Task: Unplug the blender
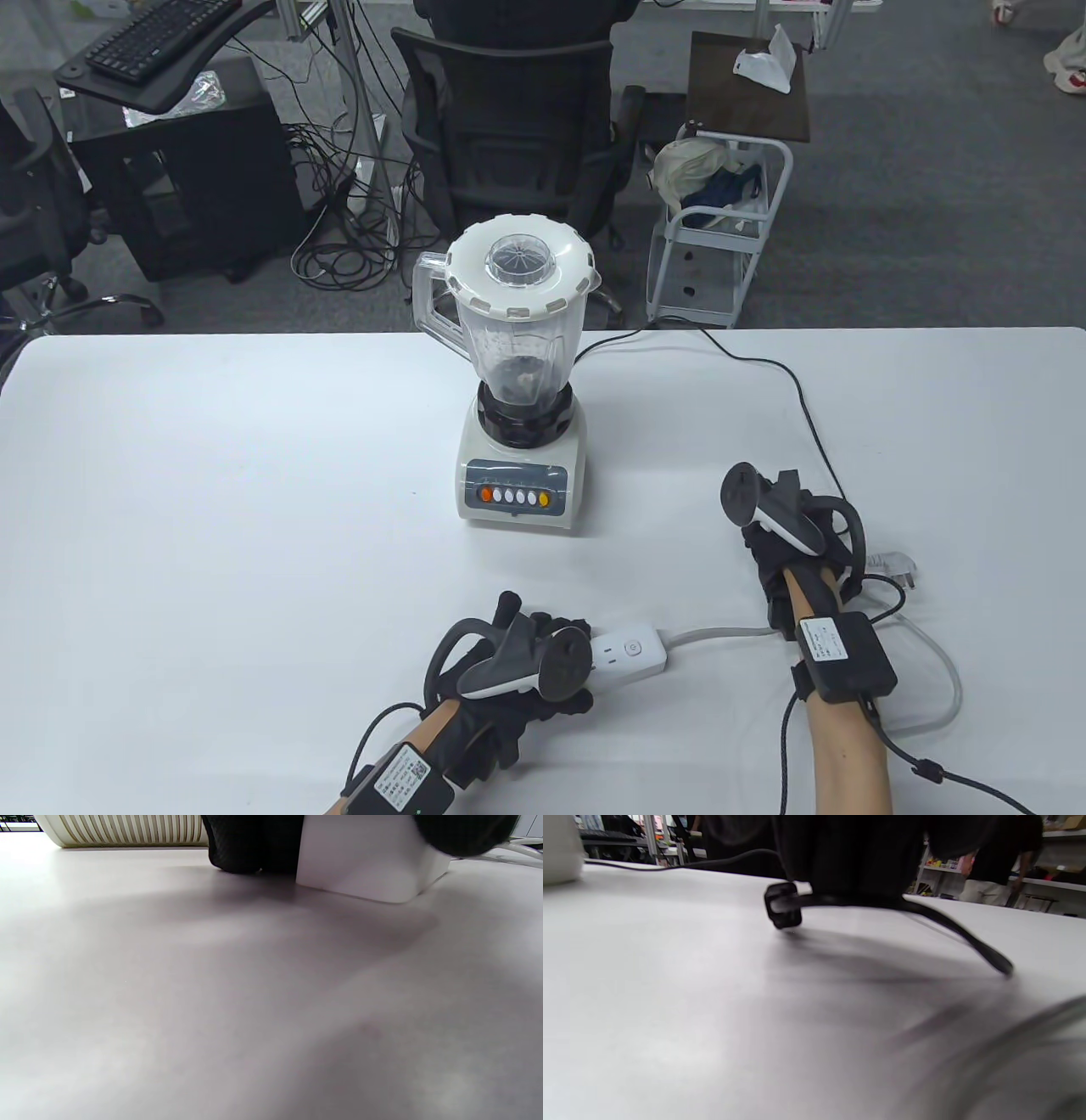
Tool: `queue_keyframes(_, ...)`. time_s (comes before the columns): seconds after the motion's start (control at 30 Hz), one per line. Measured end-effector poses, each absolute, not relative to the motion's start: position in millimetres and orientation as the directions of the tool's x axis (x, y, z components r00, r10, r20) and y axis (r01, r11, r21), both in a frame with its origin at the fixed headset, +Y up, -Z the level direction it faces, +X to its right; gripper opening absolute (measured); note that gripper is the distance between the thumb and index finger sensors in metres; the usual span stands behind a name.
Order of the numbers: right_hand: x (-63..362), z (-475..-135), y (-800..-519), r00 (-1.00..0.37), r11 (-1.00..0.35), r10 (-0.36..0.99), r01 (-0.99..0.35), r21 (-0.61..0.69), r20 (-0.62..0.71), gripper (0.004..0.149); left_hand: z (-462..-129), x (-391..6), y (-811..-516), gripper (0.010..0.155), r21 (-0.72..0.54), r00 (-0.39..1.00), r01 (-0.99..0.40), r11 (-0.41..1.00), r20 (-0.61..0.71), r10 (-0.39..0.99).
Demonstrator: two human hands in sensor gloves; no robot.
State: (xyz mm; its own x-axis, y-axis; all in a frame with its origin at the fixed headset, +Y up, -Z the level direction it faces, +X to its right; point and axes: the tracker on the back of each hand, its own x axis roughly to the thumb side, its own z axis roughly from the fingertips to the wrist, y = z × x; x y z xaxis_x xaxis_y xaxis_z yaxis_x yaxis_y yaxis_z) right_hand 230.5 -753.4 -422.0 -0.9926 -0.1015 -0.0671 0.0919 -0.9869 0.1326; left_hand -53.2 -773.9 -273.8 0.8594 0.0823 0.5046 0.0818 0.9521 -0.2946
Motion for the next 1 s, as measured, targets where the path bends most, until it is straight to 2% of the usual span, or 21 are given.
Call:
queue_keyframes(0.17, 227.3, -394.8, -742.6, -0.997, -0.996, -0.066, 0.067, 0.055, 0.026, 0.057, -273.5, -54.5, -774.9, 0.089, -0.303, 0.855, 0.093, 0.948, 0.513, 0.080)
queue_keyframes(0.3, 228.0, -362.4, -736.9, -0.987, -0.994, -0.107, 0.109, 0.014, 0.124, 0.062, -277.6, -60.6, -773.3, 0.090, -0.376, 0.851, 0.104, 0.921, 0.512, 0.113)
queue_keyframes(0.4, 230.3, -342.4, -733.3, -0.975, -0.991, -0.133, 0.134, -0.007, 0.180, 0.066, -280.8, -68.1, -766.8, 0.091, -0.383, 0.864, 0.084, 0.920, 0.488, 0.124)
queue_keyframes(0.57, 238.2, -311.3, -727.8, -0.952, -0.982, -0.187, 0.176, -0.067, 0.242, 0.071, -285.0, -100.3, -745.7, 0.092, -0.212, 0.907, 0.102, 0.972, 0.421, -0.004)
queue_keyframes(0.77, 249.6, -293.1, -729.1, -0.936, -0.970, -0.218, 0.177, -0.166, 0.275, 0.077, -285.0, -151.0, -730.7, 0.090, -0.019, 0.962, 0.108, 0.994, 0.254, -0.100)
queue_keyframes(1.0, 256.0, -287.6, -736.9, -0.913, -0.950, -0.300, 0.260, -0.171, 0.276, 0.084, -283.2, -193.2, -719.6, 0.089, 0.103, 0.985, 0.135, 0.986, 0.097, -0.145)
